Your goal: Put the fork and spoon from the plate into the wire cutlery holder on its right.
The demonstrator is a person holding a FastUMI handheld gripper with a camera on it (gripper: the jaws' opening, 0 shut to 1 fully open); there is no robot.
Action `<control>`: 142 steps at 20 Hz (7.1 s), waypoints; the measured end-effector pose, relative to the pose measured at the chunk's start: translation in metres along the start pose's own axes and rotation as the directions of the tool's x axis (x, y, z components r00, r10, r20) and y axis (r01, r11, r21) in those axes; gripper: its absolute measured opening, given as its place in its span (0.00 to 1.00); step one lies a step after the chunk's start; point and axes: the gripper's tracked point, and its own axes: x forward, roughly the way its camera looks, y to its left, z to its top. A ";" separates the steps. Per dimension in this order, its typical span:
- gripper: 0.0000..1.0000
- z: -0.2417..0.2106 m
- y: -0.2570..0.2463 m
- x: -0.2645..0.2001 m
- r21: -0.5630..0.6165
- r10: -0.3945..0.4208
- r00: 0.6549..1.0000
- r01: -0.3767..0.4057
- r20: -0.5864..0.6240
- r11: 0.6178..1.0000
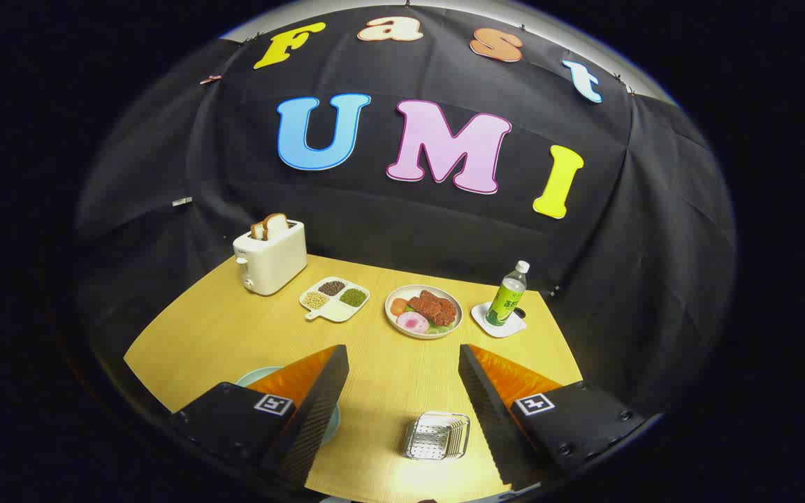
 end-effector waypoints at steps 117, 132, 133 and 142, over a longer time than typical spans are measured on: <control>0.74 -0.167 0.203 0.007 0.088 0.329 0.709 -0.355 -0.623 0.931; 0.23 -0.243 0.231 0.055 0.034 0.209 0.651 -0.270 -0.730 0.962; 0.20 -0.250 0.234 0.057 0.038 0.214 0.641 -0.277 -0.737 0.960; 0.06 -0.213 0.227 0.046 0.107 0.283 0.624 -0.305 -0.728 0.946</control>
